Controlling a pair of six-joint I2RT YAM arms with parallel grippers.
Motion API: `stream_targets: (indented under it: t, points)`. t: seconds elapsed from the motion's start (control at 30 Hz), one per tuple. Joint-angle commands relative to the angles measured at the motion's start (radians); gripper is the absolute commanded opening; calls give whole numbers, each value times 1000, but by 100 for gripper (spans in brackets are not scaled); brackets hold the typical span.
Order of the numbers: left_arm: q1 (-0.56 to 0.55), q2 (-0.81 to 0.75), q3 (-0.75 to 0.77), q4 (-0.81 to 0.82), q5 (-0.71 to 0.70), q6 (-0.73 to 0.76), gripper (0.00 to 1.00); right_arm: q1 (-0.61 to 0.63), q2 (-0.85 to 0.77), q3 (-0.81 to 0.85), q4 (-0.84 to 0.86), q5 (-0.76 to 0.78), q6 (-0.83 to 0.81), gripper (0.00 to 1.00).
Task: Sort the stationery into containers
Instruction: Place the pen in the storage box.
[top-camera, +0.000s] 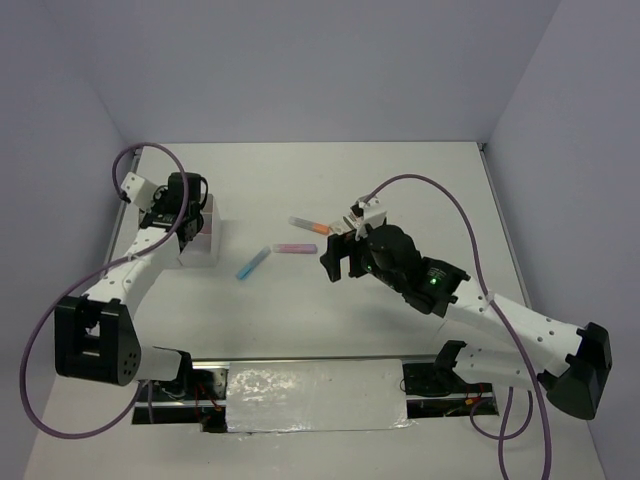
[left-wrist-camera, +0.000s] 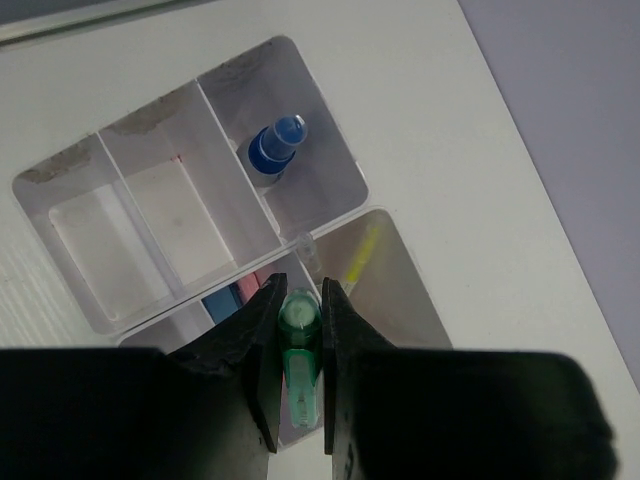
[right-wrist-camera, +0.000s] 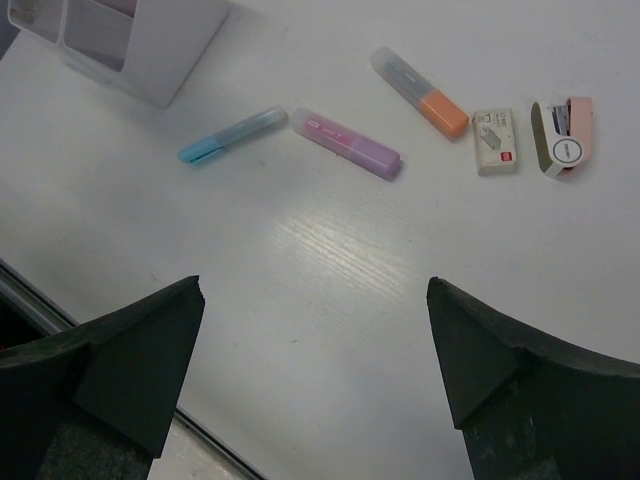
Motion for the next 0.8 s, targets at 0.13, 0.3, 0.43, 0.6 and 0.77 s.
stream_targets:
  t: [0.13, 0.3, 0.43, 0.6, 0.77]
  points:
    - [8, 87, 8, 58, -36, -73, 27, -11, 32, -27, 41, -11, -42, 100]
    - [10, 104, -15, 72, -23, -68, 50, -14, 64, -8, 47, -20, -55, 100]
    - [10, 62, -30, 72, -21, -60, 73, -18, 91, 15, 39, -18, -62, 100]
    - [10, -65, -56, 61, -1, -24, 82, -40, 113, 22, 67, -69, -55, 100]
    - [10, -177, 32, 26, 201, 206, 99, -55, 246, 96, 65, -197, -168, 100]
